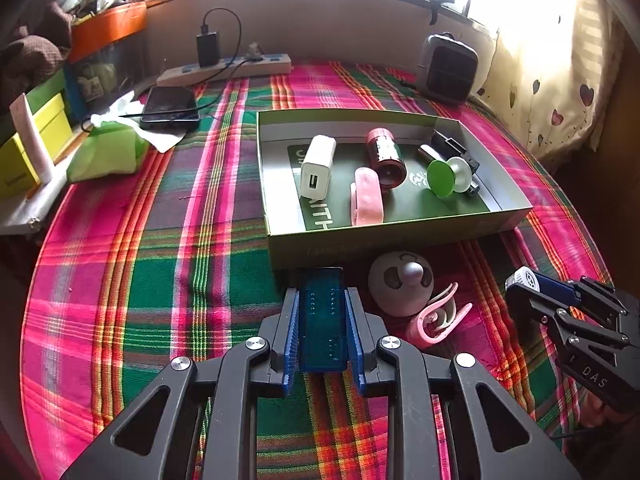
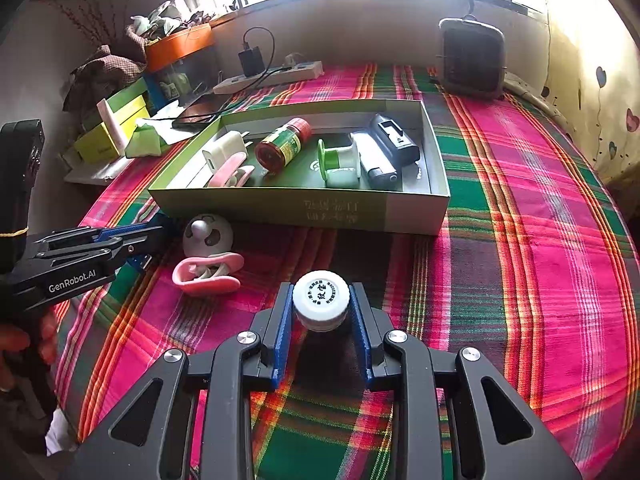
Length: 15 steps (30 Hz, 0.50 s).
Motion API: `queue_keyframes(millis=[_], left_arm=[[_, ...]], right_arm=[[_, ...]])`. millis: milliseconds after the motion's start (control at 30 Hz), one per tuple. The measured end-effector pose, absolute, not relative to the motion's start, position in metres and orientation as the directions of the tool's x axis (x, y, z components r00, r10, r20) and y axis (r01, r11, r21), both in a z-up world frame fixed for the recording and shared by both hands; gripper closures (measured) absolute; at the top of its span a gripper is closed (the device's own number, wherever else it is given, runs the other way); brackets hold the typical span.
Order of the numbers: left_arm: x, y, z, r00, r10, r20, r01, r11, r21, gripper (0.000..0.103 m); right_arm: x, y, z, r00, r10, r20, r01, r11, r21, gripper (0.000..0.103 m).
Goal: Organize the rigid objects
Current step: 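Carry the blue USB stick and the white round container over the green tray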
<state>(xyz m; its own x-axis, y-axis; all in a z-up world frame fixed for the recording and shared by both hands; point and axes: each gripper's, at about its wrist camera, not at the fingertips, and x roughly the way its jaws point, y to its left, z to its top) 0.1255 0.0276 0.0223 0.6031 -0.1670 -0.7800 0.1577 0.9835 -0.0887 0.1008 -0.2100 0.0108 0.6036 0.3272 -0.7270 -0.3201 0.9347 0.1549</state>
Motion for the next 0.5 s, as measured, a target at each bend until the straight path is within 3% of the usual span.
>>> queue_keyframes(millis=[500], left_arm=[[0.125,0.023,0.044,0.630,-0.213,-0.747,0.182,0.975,-0.125,0.082]], right_arm=[[0.099,-0.214,0.026,0.630,0.328,-0.704,-0.329,0.934,0.142,0.074]])
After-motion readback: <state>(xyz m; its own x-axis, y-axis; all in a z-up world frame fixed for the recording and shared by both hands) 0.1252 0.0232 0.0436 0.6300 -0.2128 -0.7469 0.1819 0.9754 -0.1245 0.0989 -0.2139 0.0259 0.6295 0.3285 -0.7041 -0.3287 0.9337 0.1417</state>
